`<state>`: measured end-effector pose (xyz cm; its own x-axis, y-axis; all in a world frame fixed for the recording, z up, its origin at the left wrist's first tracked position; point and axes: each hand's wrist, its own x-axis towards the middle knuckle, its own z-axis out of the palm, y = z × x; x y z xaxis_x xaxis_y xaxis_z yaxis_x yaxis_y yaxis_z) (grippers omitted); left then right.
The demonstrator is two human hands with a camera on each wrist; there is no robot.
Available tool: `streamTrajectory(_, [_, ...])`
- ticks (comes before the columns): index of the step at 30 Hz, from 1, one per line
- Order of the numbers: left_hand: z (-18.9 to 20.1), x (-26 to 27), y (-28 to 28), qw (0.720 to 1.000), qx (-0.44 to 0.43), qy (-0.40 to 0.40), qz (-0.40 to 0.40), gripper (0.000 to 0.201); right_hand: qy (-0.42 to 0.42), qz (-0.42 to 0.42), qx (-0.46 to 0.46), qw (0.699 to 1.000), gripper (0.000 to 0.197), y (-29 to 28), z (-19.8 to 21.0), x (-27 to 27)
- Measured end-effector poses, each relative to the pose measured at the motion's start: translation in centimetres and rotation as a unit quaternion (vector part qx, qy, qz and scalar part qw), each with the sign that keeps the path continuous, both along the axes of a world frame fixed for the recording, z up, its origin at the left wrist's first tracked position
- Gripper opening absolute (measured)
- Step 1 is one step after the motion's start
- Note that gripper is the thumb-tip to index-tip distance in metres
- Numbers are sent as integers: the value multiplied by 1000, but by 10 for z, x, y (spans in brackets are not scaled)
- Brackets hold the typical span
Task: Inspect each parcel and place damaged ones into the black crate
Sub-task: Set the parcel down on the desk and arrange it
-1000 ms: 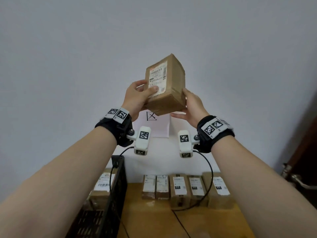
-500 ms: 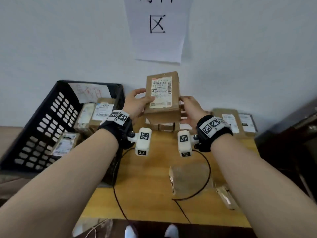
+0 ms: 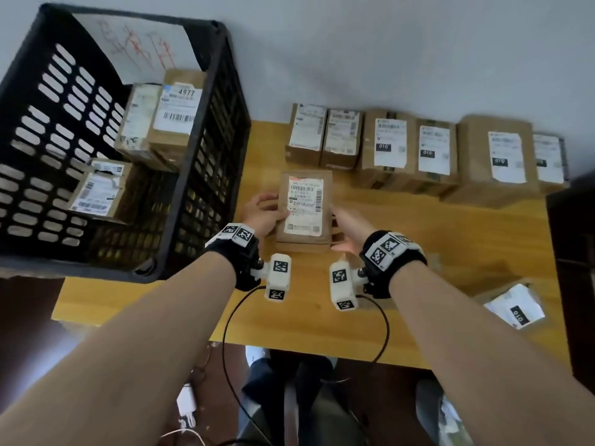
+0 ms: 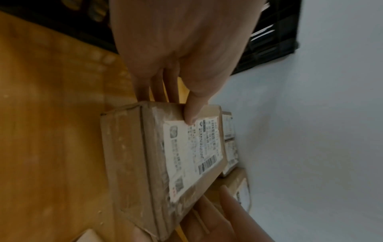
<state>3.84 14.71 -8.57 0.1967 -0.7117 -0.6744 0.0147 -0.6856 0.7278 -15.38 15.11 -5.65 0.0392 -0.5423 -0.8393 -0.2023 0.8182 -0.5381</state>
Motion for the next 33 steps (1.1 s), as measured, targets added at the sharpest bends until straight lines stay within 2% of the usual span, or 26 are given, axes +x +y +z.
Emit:
streamTrajectory(3, [-31, -1, 1, 1000, 15, -18, -18, 40, 6, -7, 19, 1000, 23, 0, -20, 1])
streamTrajectory(4, [-38, -1, 1, 999, 17, -20, -22, 40, 19, 10, 3, 1000, 22, -1, -21, 2])
streamTrajectory(6, [-48, -3, -1, 999, 11, -22, -22, 39, 55, 70, -68, 994, 33, -3, -17, 4])
streamTrajectory(8, [-51, -6, -4, 999, 4, -26, -20, 39, 95, 126, -137, 978, 45, -6, -10, 6])
streamTrajectory(10, [-50, -8, -6, 1000, 4, -24, -17, 40, 133, 193, -176, 956, 48, -12, -6, 12])
streamTrajectory(13, [-51, -6, -6, 999, 21, -18, -19, 39, 167, 321, -148, 920, 48, -22, -10, 25])
streamTrajectory(16, [-50, -5, -6, 999, 40, 6, -12, 38, 211, 384, -121, 891, 38, -29, -25, 34])
streamTrajectory(20, [-51, -4, -5, 999, 43, 14, -22, 43, 250, 413, -110, 869, 37, -34, -32, 39])
streamTrajectory(22, [-52, -3, -5, 998, 50, 22, -27, 43, 250, 418, -106, 867, 33, -36, -34, 42])
streamTrajectory(25, [-54, -3, -6, 998, 52, 30, -25, 42, 250, 398, -86, 878, 47, -34, -40, 46])
streamTrajectory(27, [-54, -4, -5, 998, 49, 30, -21, 41, 253, 404, -91, 875, 51, -34, -40, 46])
streamTrajectory(33, [-55, -4, -4, 998, 48, 27, -17, 36, 249, 423, -111, 864, 38, -36, -33, 42])
